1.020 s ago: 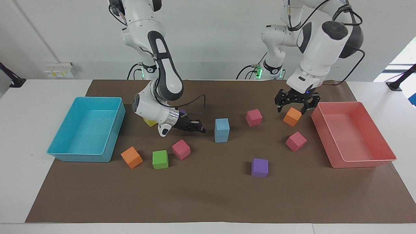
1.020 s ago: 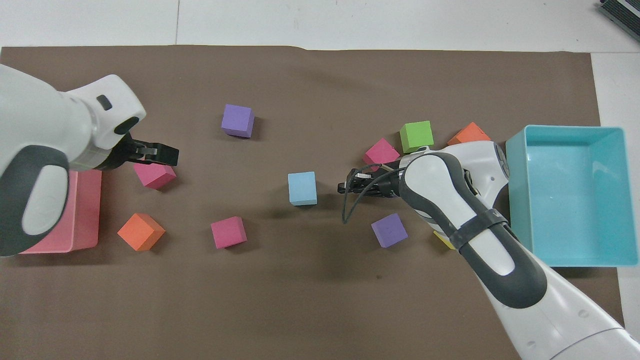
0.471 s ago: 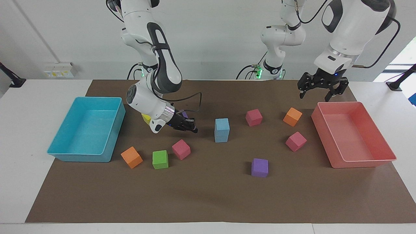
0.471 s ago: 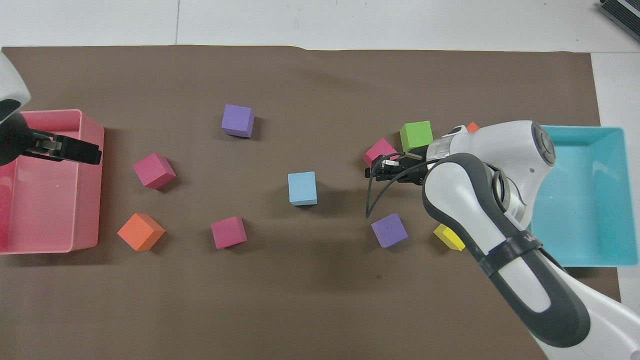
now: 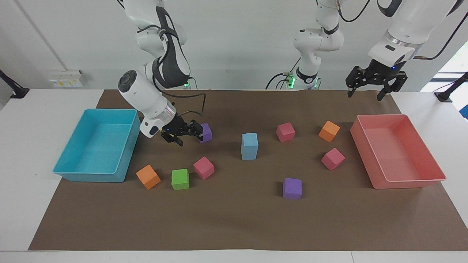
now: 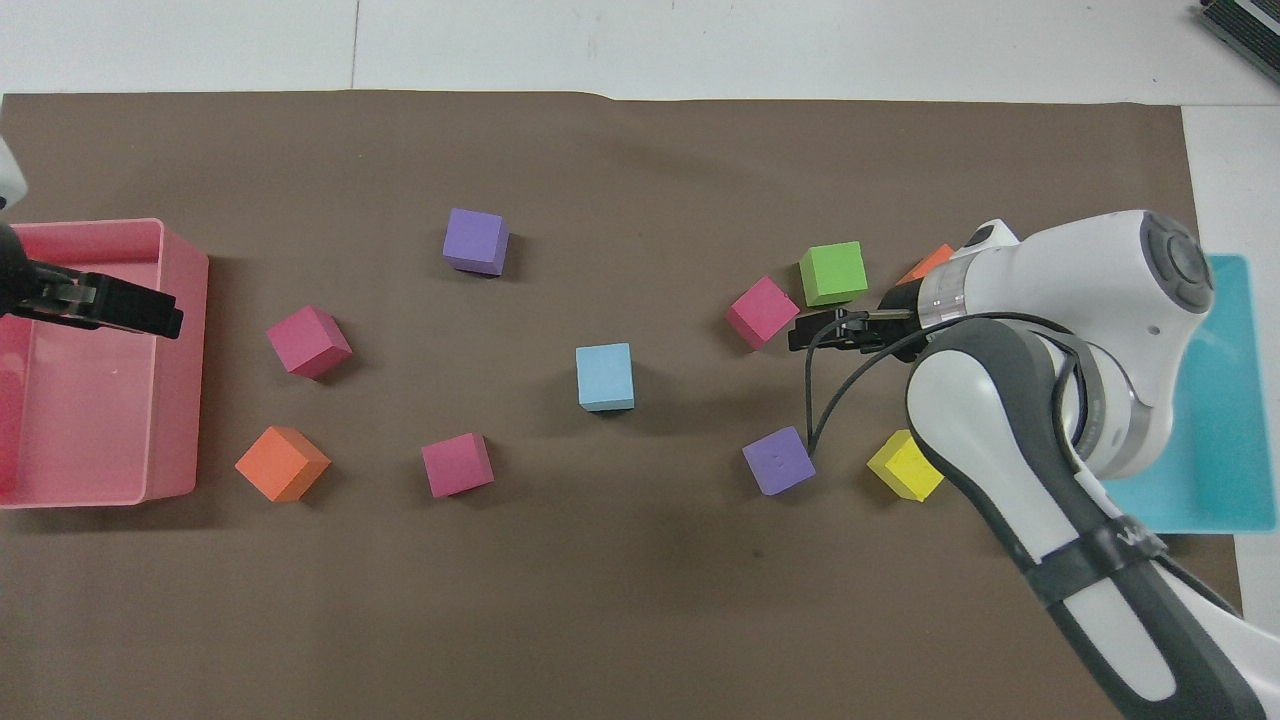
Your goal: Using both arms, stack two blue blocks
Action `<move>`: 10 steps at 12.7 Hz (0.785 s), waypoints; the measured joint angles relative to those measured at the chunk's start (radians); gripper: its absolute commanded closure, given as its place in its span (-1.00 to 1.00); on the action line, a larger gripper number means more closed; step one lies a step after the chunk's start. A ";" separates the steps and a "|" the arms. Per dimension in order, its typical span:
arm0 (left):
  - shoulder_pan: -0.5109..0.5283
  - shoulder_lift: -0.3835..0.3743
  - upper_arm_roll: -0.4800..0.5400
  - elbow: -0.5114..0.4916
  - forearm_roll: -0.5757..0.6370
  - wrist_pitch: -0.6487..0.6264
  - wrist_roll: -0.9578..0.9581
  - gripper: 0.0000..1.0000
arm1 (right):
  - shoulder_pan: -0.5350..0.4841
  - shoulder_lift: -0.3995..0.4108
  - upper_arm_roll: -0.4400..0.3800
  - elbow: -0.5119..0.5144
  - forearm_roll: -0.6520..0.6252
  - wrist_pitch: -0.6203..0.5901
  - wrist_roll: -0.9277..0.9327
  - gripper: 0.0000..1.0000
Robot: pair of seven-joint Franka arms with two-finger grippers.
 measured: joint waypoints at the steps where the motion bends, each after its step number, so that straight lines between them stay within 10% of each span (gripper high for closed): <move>1: 0.000 -0.003 0.000 -0.003 0.000 -0.022 0.000 -1.00 | -0.008 -0.013 0.000 0.034 -0.095 -0.051 0.018 -1.00; 10: 0.033 -0.009 -0.001 -0.008 0.000 -0.040 0.000 -1.00 | -0.020 -0.109 -0.014 0.206 -0.325 -0.263 0.156 -1.00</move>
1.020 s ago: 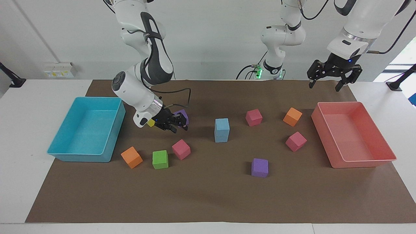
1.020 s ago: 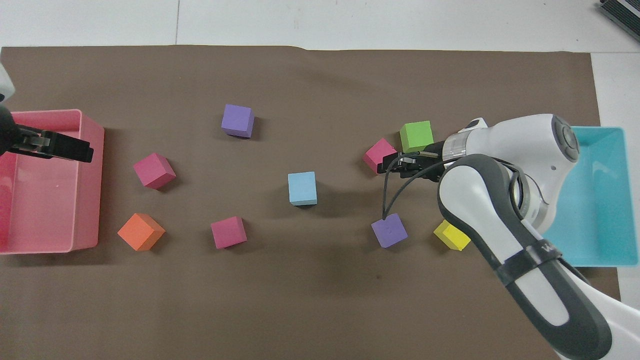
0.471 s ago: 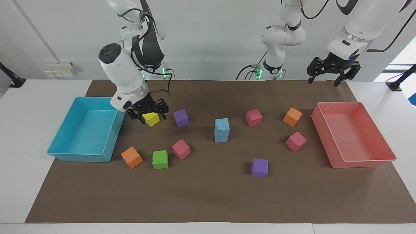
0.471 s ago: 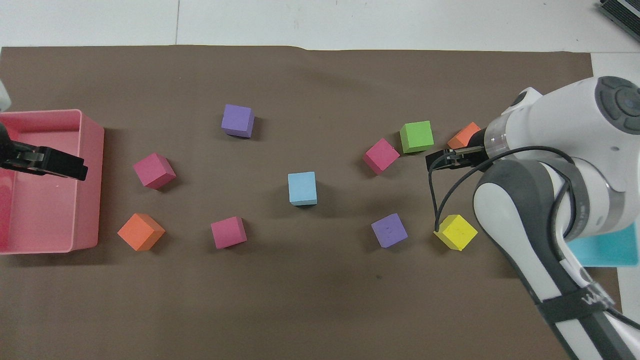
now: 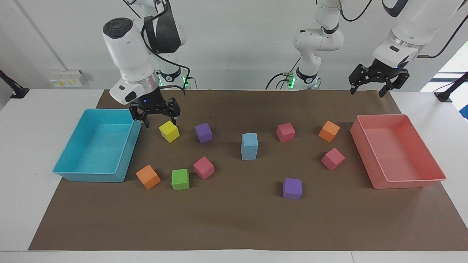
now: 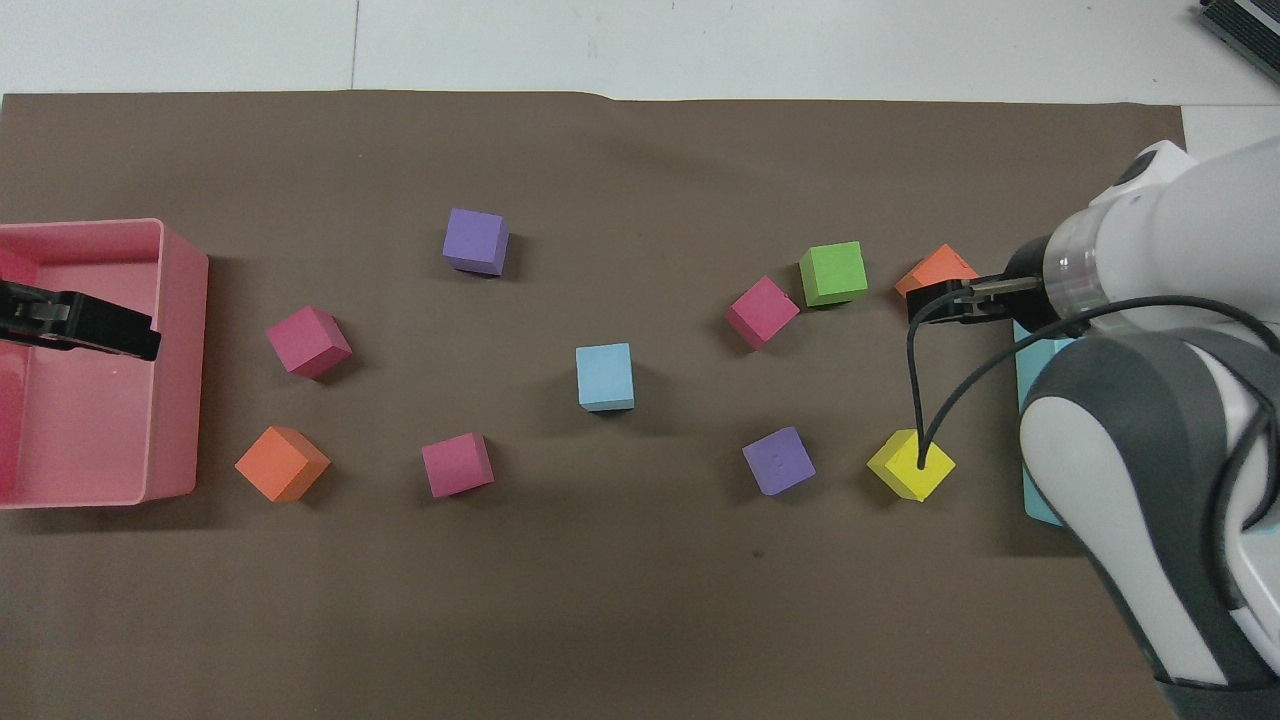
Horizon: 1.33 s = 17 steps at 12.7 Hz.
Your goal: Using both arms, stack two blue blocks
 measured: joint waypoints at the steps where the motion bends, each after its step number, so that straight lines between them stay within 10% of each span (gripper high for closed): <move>1: 0.003 0.000 0.000 0.000 0.000 0.000 0.000 -1.00 | -0.005 -0.005 -0.007 0.026 -0.004 -0.036 0.000 -1.00; 7: 0.004 0.000 0.000 0.000 0.000 0.000 0.000 -1.00 | -0.105 -0.027 -0.010 0.209 -0.039 -0.283 -0.001 -1.00; 17: 0.017 0.000 0.000 0.000 0.001 0.000 0.000 -1.00 | -0.131 -0.105 -0.034 0.159 -0.064 -0.343 -0.059 -1.00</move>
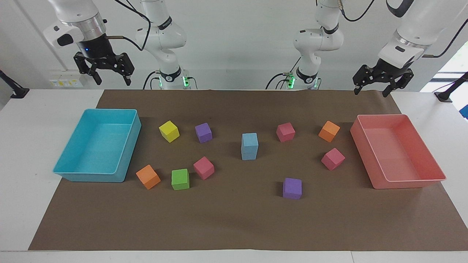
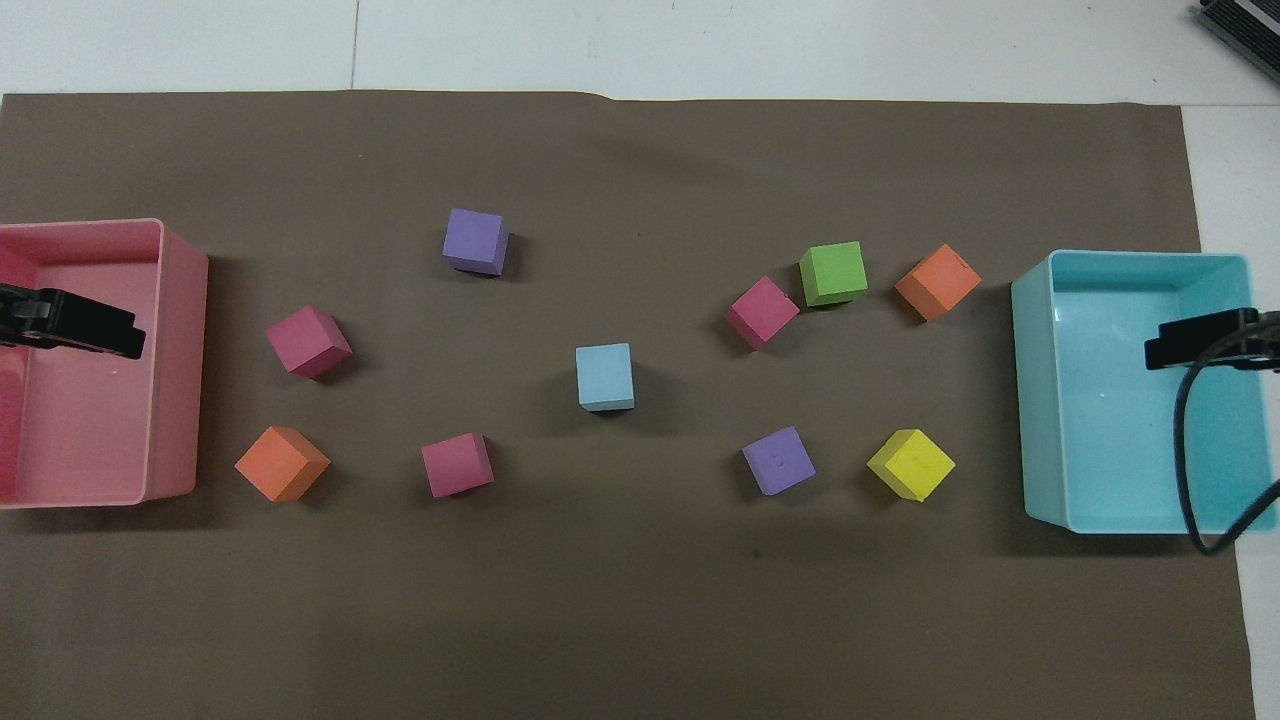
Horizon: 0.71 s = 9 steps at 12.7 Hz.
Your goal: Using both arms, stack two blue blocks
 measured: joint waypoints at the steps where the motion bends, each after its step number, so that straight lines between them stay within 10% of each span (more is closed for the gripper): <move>1: 0.000 0.000 0.000 0.000 0.000 0.000 0.000 -1.00 | 0.000 0.000 -0.001 -0.006 0.000 -0.004 0.000 -1.00; 9: 0.001 0.000 0.003 0.000 0.000 0.000 -0.002 -1.00 | -0.011 -0.003 -0.011 0.010 -0.004 -0.050 -0.100 -1.00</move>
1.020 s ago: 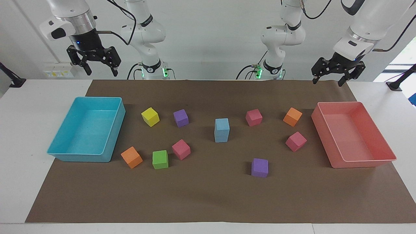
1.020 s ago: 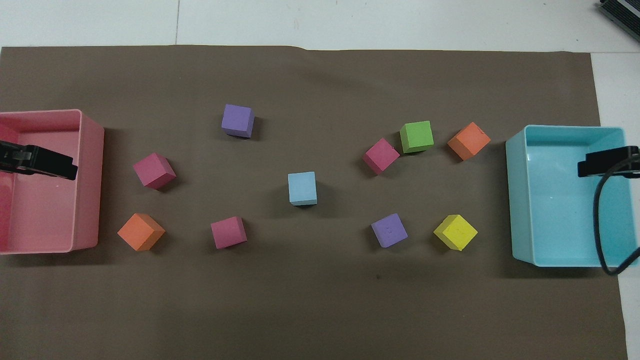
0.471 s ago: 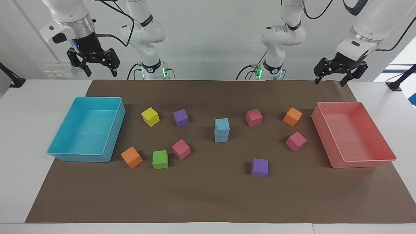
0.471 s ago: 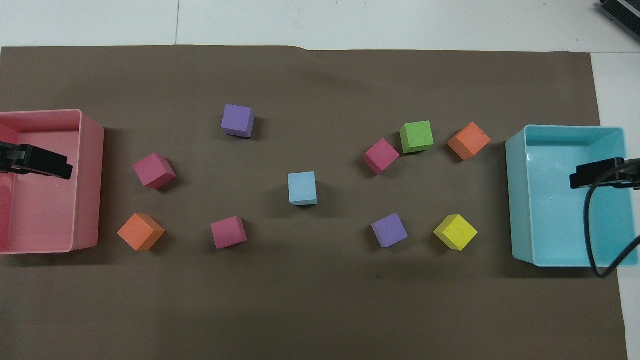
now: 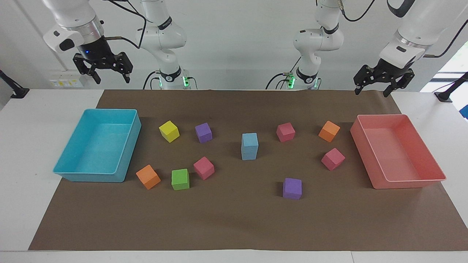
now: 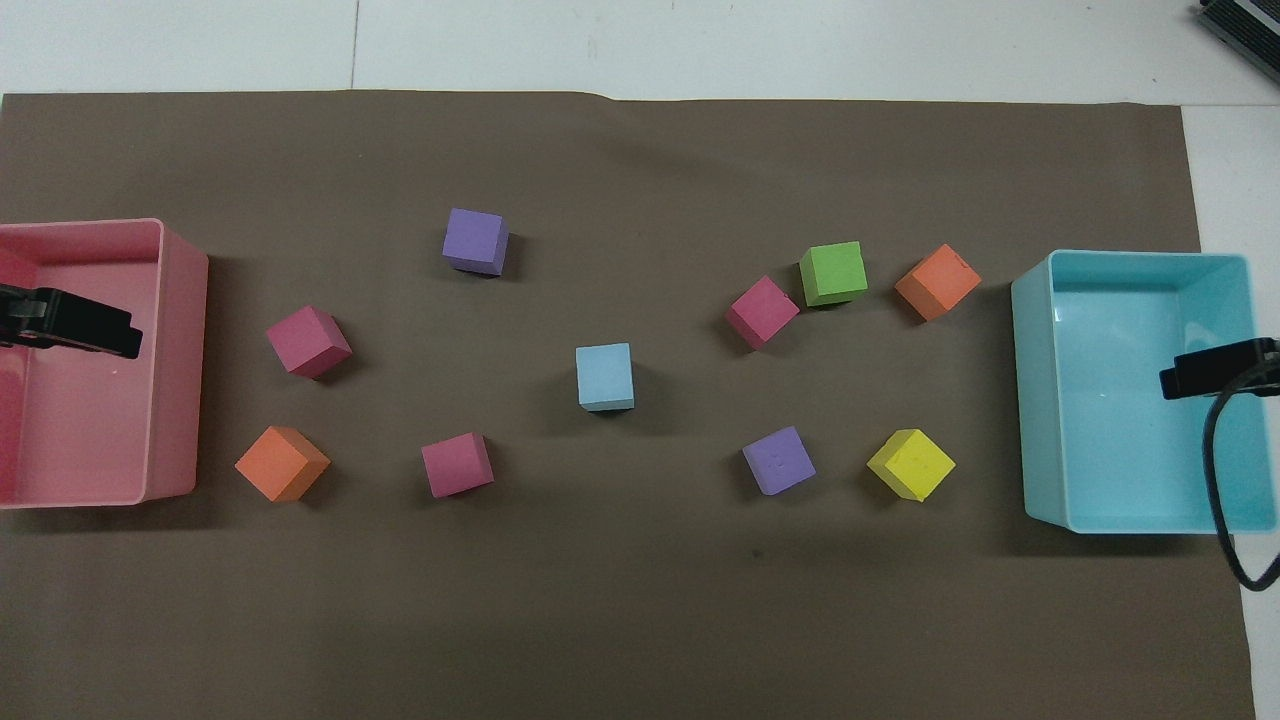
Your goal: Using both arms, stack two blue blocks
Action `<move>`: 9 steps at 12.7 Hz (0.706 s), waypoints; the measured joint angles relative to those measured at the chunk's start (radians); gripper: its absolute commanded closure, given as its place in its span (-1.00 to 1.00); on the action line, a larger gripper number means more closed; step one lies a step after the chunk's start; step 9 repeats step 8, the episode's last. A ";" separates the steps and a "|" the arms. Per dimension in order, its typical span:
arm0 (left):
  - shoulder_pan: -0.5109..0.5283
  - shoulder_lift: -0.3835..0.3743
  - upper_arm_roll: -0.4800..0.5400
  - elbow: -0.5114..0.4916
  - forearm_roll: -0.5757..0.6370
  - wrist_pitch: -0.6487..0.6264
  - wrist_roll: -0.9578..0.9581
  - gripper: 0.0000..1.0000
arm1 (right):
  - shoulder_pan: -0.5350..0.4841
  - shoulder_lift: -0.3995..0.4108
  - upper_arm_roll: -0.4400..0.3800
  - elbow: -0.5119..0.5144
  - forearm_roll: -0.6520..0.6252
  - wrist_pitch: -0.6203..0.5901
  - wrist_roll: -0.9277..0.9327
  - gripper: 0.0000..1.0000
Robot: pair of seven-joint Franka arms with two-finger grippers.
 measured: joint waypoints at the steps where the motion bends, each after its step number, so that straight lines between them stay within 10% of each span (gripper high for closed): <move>1: 0.000 0.000 0.000 0.000 0.000 0.000 0.000 -1.00 | 0.000 0.000 0.001 -0.002 -0.001 0.009 0.000 -1.00; 9: 0.000 0.000 0.001 0.000 0.000 0.000 -0.002 -1.00 | 0.003 0.000 0.004 -0.004 -0.005 0.014 0.000 -1.00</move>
